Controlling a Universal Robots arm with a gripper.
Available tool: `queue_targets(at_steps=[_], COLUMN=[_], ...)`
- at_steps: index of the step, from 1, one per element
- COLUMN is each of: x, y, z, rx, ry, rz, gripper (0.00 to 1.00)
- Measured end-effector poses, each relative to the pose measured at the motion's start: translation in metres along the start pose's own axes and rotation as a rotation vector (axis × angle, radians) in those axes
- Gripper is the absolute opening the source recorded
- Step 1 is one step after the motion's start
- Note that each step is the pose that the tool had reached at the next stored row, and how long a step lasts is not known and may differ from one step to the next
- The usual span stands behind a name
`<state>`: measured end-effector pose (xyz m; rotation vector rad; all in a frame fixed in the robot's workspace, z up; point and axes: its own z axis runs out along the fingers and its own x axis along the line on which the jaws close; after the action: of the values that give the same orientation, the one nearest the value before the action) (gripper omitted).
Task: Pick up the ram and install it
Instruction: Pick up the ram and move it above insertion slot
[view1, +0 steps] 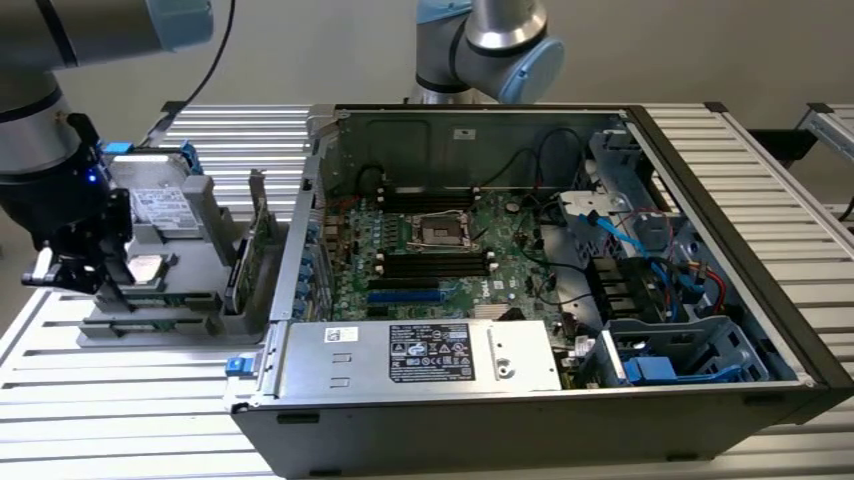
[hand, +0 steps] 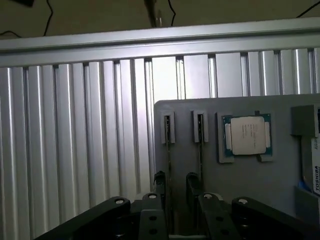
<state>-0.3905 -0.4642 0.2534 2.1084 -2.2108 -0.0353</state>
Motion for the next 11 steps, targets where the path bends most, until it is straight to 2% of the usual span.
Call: queue_targets(at_steps=[6,11], x=[0.0,0.003], y=[-0.0008,-0.0021], z=[0.0109,0.019], rx=[0.0037,0.0048], ry=[0.0061,0.0058], rz=[-0.079,-0.102], gripper=[0.31,0.31])
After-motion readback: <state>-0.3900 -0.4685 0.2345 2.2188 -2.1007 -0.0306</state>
